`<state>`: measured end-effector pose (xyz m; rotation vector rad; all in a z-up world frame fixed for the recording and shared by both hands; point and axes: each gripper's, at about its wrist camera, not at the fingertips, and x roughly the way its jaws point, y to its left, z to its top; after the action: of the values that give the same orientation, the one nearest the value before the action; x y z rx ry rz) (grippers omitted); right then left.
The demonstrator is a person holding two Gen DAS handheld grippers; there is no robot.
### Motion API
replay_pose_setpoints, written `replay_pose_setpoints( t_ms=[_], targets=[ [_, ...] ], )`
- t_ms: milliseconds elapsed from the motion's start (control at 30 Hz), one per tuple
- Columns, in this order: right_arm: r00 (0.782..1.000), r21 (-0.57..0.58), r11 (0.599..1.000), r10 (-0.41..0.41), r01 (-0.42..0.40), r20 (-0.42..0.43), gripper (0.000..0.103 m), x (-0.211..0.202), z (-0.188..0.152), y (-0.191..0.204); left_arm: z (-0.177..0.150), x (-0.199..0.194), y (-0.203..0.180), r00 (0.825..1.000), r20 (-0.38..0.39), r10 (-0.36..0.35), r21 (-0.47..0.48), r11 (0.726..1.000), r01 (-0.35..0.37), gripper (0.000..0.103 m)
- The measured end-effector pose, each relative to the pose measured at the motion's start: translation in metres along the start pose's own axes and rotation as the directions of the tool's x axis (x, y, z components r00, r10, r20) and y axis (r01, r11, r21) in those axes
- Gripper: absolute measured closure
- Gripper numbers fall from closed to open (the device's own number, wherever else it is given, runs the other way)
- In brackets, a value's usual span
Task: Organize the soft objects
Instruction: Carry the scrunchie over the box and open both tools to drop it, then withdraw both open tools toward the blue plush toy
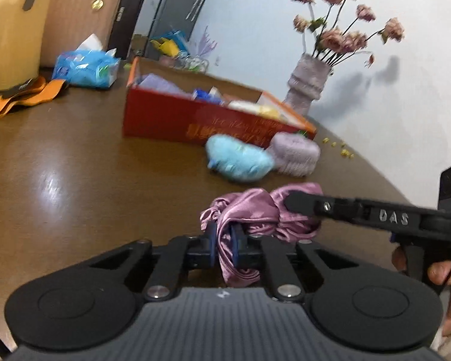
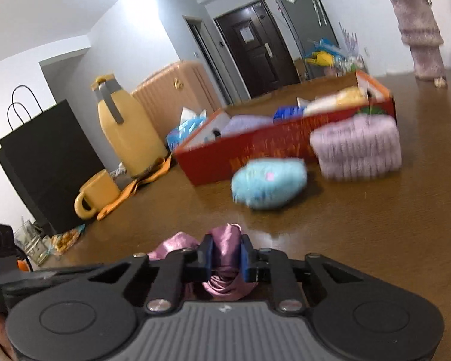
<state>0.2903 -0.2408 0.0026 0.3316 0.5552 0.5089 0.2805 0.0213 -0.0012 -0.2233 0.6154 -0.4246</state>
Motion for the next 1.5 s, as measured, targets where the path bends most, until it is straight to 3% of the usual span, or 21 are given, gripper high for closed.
replay_pose_setpoints(
  t_ms=[167,233,300,400,500,567,767,933,1133,1200,1333,1467,1500],
  targets=[
    [0.995,-0.098,0.994,0.051,-0.043,0.087,0.087,0.017,0.073,0.009,0.07,0.007,0.001,0.991,0.132,0.014,0.061,0.998,-0.023,0.093],
    [0.994,-0.117,0.992,0.06,-0.049,0.088,0.087,0.04,0.106,0.009,0.102,0.026,0.006,0.986,0.151,0.073,0.084,0.993,-0.086,0.093],
    [0.997,-0.114,0.992,0.063,-0.058,0.042,0.086,0.076,0.141,0.006,0.123,0.051,0.01,0.979,0.145,0.143,0.101,0.982,-0.158,0.093],
    [0.997,-0.106,0.993,0.041,-0.047,-0.061,0.086,0.139,0.179,0.003,0.139,0.082,0.02,0.976,0.113,0.186,0.108,0.974,-0.198,0.093],
    [0.989,-0.148,0.989,0.002,-0.025,-0.149,0.086,0.192,0.194,0.008,0.146,0.107,0.027,0.967,0.087,0.238,0.116,0.962,-0.247,0.093],
    [0.982,-0.193,0.98,-0.08,0.046,-0.171,0.086,0.218,0.191,0.012,0.149,0.12,0.035,0.959,0.072,0.274,0.122,0.952,-0.281,0.093],
    [0.958,-0.192,0.964,-0.219,0.184,-0.184,0.083,0.241,0.173,-0.009,0.155,0.144,0.05,0.95,0.027,0.313,0.145,0.939,-0.313,0.091],
    [0.966,-0.157,0.974,-0.188,0.161,-0.176,0.056,0.223,0.166,-0.022,0.158,0.154,0.052,0.943,0.015,0.331,0.144,0.933,-0.33,0.086],
    [0.979,-0.208,0.963,-0.191,0.174,-0.064,0.052,0.168,0.197,-0.004,0.176,0.112,0.033,0.942,0.093,0.323,0.132,0.934,-0.333,0.069],
    [0.983,-0.209,0.962,-0.184,0.175,-0.023,0.049,0.142,0.208,0.001,0.182,0.088,0.02,0.936,0.147,0.32,0.145,0.929,-0.341,0.06],
    [0.989,-0.244,0.958,-0.138,0.148,0.059,0.035,0.082,0.216,0.012,0.179,0.038,-0.005,0.911,0.253,0.325,0.162,0.915,-0.371,0.021],
    [0.981,-0.305,0.942,-0.095,0.144,0.17,0.028,0.016,0.187,0.02,0.143,-0.007,-0.026,0.893,0.316,0.321,0.186,0.902,-0.39,0.009],
    [0.972,-0.317,0.936,-0.085,0.153,0.217,0.021,-0.001,0.172,0.021,0.128,-0.018,-0.031,0.888,0.335,0.314,0.189,0.901,-0.39,0.006]
  ],
)
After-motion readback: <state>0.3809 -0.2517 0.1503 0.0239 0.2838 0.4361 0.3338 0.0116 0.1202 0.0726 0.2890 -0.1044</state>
